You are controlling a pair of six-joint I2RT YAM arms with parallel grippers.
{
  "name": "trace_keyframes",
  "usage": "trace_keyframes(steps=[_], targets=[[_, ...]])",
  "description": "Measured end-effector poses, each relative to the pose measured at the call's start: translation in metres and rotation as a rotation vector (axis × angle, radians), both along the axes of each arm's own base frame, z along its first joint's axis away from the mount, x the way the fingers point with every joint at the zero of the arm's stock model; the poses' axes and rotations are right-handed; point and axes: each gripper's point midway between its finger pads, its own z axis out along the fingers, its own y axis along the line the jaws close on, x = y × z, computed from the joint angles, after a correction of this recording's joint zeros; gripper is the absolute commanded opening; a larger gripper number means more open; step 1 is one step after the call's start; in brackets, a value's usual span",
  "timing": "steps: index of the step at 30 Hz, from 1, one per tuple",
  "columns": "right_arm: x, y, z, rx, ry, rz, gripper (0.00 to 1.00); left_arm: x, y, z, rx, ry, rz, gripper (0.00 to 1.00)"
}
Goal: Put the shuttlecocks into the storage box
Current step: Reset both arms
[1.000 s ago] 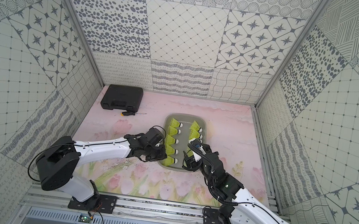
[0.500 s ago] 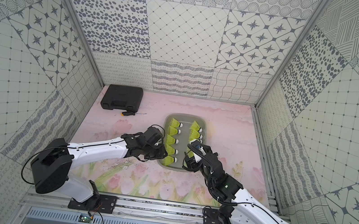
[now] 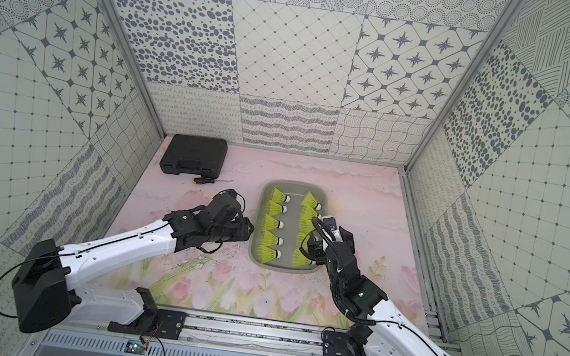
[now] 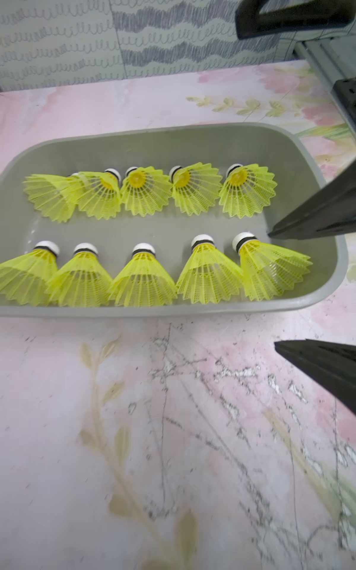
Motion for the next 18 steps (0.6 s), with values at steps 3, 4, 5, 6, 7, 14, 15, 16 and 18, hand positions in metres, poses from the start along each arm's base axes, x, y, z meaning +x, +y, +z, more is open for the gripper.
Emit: trace_keyframes(steps=[3, 4, 5, 6, 7, 14, 15, 16, 18], targets=[[0.005, -0.021, -0.001, 0.029, 0.0, -0.089, 0.93, 0.009, 0.03, 0.01, 0.059, -0.079, 0.058, 0.66], [0.006, -0.027, -0.002, 0.041, -0.002, -0.116, 0.93, 0.011, 0.038, 0.014, 0.075, -0.102, 0.075, 0.68], [0.007, -0.035, -0.002, 0.051, -0.004, -0.146, 0.93, 0.014, 0.047, 0.017, 0.096, -0.13, 0.092, 0.7], [0.008, -0.042, -0.002, 0.062, -0.005, -0.172, 0.93, 0.016, 0.056, 0.021, 0.119, -0.159, 0.107, 0.71], [0.009, -0.047, -0.002, 0.068, -0.006, -0.193, 0.94, 0.018, 0.063, 0.023, 0.139, -0.181, 0.121, 0.71], [0.015, -0.08, -0.004, 0.077, -0.014, -0.309, 0.97, 0.029, 0.117, 0.033, 0.314, -0.345, 0.209, 0.78], [0.016, -0.084, -0.005, 0.074, -0.013, -0.324, 0.97, 0.03, 0.125, 0.033, 0.343, -0.364, 0.221, 0.79], [0.017, -0.089, -0.006, 0.074, -0.014, -0.339, 0.97, 0.032, 0.13, 0.032, 0.363, -0.379, 0.231, 0.8], [0.019, -0.099, -0.01, 0.074, -0.013, -0.371, 0.98, 0.035, 0.142, 0.029, 0.411, -0.403, 0.247, 0.82]])
